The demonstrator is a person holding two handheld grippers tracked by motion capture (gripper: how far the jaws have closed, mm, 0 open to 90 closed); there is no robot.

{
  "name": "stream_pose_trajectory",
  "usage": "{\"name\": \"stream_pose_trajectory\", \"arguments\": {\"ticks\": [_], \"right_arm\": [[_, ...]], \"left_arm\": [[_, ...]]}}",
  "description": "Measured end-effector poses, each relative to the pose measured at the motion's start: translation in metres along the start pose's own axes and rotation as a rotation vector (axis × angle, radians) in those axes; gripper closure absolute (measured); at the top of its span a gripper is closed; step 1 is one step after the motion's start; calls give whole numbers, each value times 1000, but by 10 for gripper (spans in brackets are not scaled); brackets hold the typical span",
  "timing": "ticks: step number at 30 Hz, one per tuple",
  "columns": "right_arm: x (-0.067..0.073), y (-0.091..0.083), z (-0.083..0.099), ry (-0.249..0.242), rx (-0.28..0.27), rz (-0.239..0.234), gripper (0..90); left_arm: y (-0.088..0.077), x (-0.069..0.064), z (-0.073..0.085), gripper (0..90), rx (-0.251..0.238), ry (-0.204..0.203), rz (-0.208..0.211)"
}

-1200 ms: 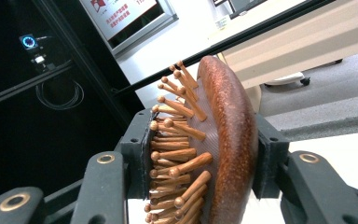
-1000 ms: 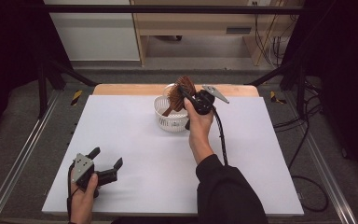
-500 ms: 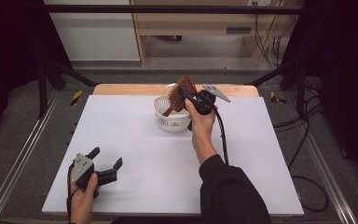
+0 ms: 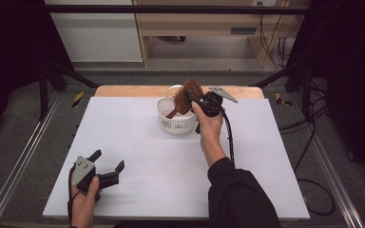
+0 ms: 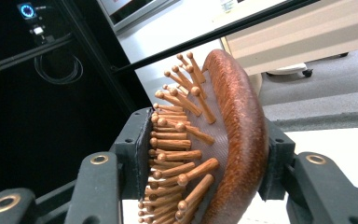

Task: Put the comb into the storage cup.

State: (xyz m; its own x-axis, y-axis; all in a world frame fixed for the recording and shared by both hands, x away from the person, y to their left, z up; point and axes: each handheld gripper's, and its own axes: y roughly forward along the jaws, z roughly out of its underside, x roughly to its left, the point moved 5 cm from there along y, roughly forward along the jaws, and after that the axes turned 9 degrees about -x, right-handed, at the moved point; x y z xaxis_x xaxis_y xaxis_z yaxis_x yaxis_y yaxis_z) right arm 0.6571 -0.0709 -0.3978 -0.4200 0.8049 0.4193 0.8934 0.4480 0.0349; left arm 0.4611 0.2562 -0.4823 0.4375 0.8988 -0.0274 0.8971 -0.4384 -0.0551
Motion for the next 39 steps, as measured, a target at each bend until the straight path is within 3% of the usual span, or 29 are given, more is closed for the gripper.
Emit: {"name": "stream_pose_trajectory", "arguments": {"ticks": [4,23,39], "right_arm": [[-2,-1,0,-23,15,-3,460],[-10,-3,0,-14,46,-2,441],[-22,-5,0,-25,61,27,416]], "left_arm": [[0,0,0,24,-2,0,1],[-1,2,-1,25,-2,-1,-3],[-1,1,0,25,1,2,0]]}}
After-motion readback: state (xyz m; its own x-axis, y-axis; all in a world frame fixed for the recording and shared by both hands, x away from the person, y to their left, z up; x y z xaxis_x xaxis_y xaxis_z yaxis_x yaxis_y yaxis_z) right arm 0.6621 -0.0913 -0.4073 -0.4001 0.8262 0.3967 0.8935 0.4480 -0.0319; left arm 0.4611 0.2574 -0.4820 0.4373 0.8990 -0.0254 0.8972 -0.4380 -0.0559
